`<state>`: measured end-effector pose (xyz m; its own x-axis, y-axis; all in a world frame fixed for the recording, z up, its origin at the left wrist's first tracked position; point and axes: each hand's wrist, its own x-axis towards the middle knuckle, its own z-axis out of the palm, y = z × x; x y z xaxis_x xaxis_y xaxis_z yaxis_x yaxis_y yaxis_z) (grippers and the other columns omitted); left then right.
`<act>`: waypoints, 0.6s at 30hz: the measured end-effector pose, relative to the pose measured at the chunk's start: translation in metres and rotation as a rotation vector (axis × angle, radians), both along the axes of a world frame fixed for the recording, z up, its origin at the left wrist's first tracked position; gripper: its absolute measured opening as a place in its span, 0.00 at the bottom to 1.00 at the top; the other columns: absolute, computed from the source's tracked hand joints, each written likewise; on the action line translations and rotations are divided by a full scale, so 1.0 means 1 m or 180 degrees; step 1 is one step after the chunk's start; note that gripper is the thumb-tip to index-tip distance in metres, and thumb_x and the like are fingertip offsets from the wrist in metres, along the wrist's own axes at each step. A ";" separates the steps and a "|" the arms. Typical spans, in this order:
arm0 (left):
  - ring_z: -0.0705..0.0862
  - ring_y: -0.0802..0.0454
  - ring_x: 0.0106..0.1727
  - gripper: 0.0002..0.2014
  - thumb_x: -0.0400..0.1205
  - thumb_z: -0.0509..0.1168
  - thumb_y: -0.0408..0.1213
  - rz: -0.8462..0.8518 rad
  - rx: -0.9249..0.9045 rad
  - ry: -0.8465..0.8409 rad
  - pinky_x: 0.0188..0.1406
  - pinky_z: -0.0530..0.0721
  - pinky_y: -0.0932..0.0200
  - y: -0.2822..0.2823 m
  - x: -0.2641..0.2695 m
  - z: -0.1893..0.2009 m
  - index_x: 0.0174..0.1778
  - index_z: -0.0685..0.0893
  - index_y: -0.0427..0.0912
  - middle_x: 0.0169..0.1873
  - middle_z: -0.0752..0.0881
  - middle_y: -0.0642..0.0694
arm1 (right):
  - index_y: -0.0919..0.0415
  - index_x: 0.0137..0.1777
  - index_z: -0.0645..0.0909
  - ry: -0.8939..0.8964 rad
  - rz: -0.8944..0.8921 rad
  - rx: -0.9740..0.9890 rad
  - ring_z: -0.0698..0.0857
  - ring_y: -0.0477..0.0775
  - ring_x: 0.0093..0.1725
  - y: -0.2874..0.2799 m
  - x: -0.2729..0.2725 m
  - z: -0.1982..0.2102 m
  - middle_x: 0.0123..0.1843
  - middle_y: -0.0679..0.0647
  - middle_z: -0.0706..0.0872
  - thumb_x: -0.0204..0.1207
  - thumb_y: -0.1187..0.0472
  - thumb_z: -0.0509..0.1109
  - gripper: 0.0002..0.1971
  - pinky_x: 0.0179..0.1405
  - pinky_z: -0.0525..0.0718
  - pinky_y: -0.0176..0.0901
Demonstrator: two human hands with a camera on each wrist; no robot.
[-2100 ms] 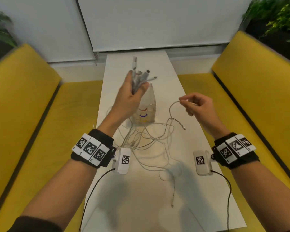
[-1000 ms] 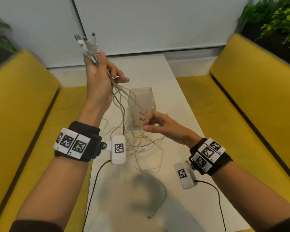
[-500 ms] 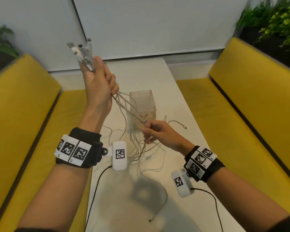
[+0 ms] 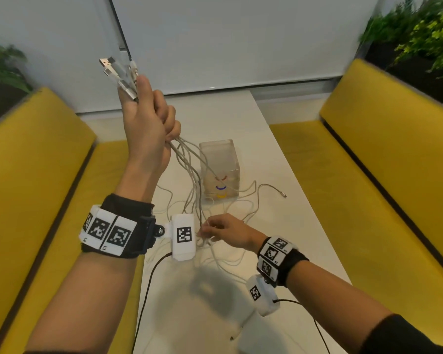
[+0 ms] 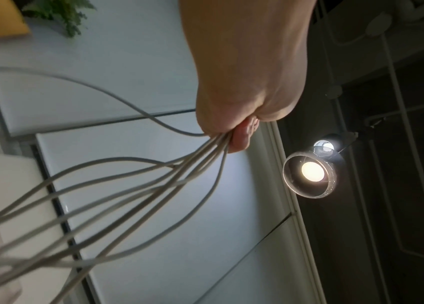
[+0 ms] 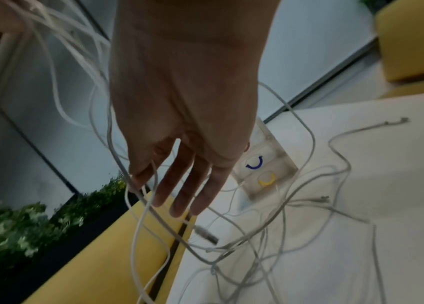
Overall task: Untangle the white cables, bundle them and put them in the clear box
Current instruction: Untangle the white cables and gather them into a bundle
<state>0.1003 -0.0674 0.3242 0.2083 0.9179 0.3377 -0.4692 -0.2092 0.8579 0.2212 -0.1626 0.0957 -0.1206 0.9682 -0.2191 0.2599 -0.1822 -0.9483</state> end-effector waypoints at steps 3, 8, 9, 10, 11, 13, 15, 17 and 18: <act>0.58 0.55 0.23 0.12 0.92 0.51 0.45 0.0297 0.0087 0.0099 0.19 0.58 0.61 0.004 -0.013 0.003 0.65 0.69 0.42 0.26 0.63 0.49 | 0.63 0.47 0.84 0.0488 -0.0074 -0.0105 0.86 0.53 0.47 -0.010 0.008 0.004 0.45 0.57 0.89 0.87 0.58 0.62 0.13 0.54 0.85 0.49; 0.56 0.55 0.23 0.07 0.92 0.50 0.44 0.0706 0.0322 -0.0131 0.20 0.59 0.62 0.015 -0.037 0.016 0.64 0.70 0.54 0.26 0.62 0.50 | 0.67 0.44 0.78 0.0668 -0.1125 -0.0205 0.84 0.56 0.37 -0.028 0.059 0.000 0.35 0.60 0.80 0.85 0.57 0.66 0.12 0.48 0.87 0.47; 0.56 0.54 0.23 0.09 0.92 0.50 0.44 0.0810 0.0342 -0.0195 0.20 0.59 0.62 0.020 -0.042 0.019 0.66 0.69 0.53 0.26 0.62 0.49 | 0.67 0.46 0.77 0.0690 -0.1359 -0.0298 0.84 0.55 0.35 -0.034 0.073 -0.004 0.34 0.59 0.78 0.85 0.58 0.65 0.11 0.46 0.88 0.46; 0.55 0.53 0.23 0.11 0.92 0.50 0.44 0.0905 0.0367 -0.0248 0.20 0.59 0.61 0.024 -0.047 0.022 0.68 0.69 0.51 0.26 0.62 0.49 | 0.68 0.46 0.78 0.0675 -0.1598 -0.0408 0.84 0.55 0.32 -0.040 0.087 -0.007 0.32 0.58 0.77 0.85 0.59 0.65 0.12 0.45 0.89 0.45; 0.55 0.53 0.24 0.12 0.92 0.51 0.44 0.0990 0.0393 -0.0292 0.21 0.58 0.61 0.027 -0.050 0.025 0.70 0.68 0.47 0.26 0.62 0.49 | 0.67 0.45 0.79 0.0575 -0.1875 -0.0510 0.83 0.54 0.30 -0.045 0.100 -0.011 0.31 0.57 0.75 0.85 0.58 0.66 0.12 0.43 0.88 0.46; 0.56 0.53 0.24 0.12 0.92 0.51 0.44 0.1051 0.0476 -0.0268 0.21 0.59 0.61 0.027 -0.052 0.027 0.67 0.70 0.45 0.26 0.63 0.49 | 0.64 0.39 0.78 0.0235 -0.2472 -0.0574 0.77 0.53 0.26 -0.055 0.119 -0.014 0.29 0.55 0.72 0.82 0.52 0.69 0.16 0.35 0.85 0.47; 0.59 0.55 0.24 0.08 0.92 0.51 0.46 0.0952 0.0557 0.0036 0.21 0.60 0.62 0.018 -0.044 0.024 0.59 0.72 0.48 0.26 0.65 0.52 | 0.61 0.38 0.73 -0.0162 -0.2825 -0.0460 0.71 0.52 0.27 -0.055 0.128 -0.006 0.29 0.53 0.69 0.78 0.46 0.71 0.19 0.27 0.76 0.46; 0.64 0.58 0.25 0.10 0.90 0.53 0.48 0.0730 0.0604 0.0558 0.22 0.63 0.62 0.007 -0.029 0.012 0.60 0.72 0.48 0.28 0.68 0.54 | 0.57 0.39 0.70 -0.0287 -0.2783 -0.0079 0.68 0.50 0.31 -0.049 0.125 0.015 0.31 0.50 0.69 0.76 0.49 0.72 0.16 0.31 0.70 0.46; 0.67 0.59 0.26 0.12 0.89 0.55 0.49 0.0555 0.0646 0.0825 0.23 0.66 0.63 0.002 -0.019 0.005 0.62 0.72 0.46 0.30 0.70 0.55 | 0.56 0.40 0.70 -0.0281 -0.2657 0.0177 0.69 0.48 0.32 -0.043 0.120 0.029 0.33 0.48 0.71 0.77 0.54 0.71 0.13 0.33 0.70 0.45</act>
<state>0.0815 -0.0659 0.3287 0.1571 0.8669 0.4730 -0.1843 -0.4448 0.8765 0.3407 -0.2056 0.1251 0.6554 0.7415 -0.1435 0.1342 -0.3012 -0.9441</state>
